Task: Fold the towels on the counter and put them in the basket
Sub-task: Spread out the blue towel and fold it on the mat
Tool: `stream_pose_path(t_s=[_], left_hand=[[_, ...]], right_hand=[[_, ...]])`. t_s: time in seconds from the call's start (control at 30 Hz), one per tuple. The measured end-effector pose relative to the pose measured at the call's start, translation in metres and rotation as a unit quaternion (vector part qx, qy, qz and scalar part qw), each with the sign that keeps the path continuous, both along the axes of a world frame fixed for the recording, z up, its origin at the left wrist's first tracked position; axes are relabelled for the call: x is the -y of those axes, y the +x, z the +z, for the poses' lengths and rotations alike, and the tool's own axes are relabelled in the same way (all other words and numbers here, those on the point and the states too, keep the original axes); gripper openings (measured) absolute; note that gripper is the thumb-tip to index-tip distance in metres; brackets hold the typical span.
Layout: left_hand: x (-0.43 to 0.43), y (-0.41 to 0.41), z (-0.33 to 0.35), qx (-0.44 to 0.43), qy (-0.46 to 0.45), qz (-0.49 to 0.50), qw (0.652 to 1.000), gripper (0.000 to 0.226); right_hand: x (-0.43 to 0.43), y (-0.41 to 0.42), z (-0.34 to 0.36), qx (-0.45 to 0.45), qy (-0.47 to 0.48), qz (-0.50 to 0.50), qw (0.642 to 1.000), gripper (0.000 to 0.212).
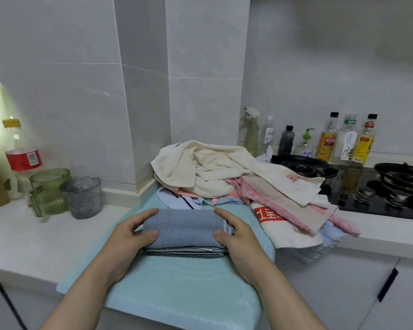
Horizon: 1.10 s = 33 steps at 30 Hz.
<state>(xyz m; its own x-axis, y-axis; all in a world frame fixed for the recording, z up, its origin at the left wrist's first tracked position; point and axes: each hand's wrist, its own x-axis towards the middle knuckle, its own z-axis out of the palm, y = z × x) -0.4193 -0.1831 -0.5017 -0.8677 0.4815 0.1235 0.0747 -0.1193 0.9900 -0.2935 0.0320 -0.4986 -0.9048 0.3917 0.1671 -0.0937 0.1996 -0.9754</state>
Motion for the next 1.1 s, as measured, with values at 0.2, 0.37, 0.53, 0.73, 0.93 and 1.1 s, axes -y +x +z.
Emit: stream_pose_path(t_s=[0.2,0.37,0.53,0.73,0.93,1.1], left_hand=[[0.002,-0.003,-0.001,0.023,-0.006,-0.016,1.0,0.055],[0.005,-0.003,0.007,0.046,-0.057,-0.019,0.997,0.059],[-0.001,-0.001,0.037,0.046,-0.136,-0.013,0.99,0.056],[-0.004,0.004,0.11,0.154,-0.085,-0.041,0.984,0.055],[-0.038,0.022,0.177,0.122,-0.055,-0.101,0.986,0.052],[-0.083,0.039,0.211,0.097,-0.029,-0.138,0.985,0.051]], right_hand=[[-0.007,0.0,-0.008,0.046,-0.001,0.015,0.999,0.06],[-0.008,-0.002,0.004,0.094,-0.028,0.026,0.995,0.063],[-0.006,0.001,0.032,0.163,-0.079,0.016,0.983,0.064],[-0.007,0.021,0.102,0.187,-0.122,-0.027,0.974,0.062],[-0.031,0.058,0.183,0.146,-0.128,-0.087,0.977,0.059],[-0.054,0.105,0.228,0.099,-0.157,-0.154,0.97,0.059]])
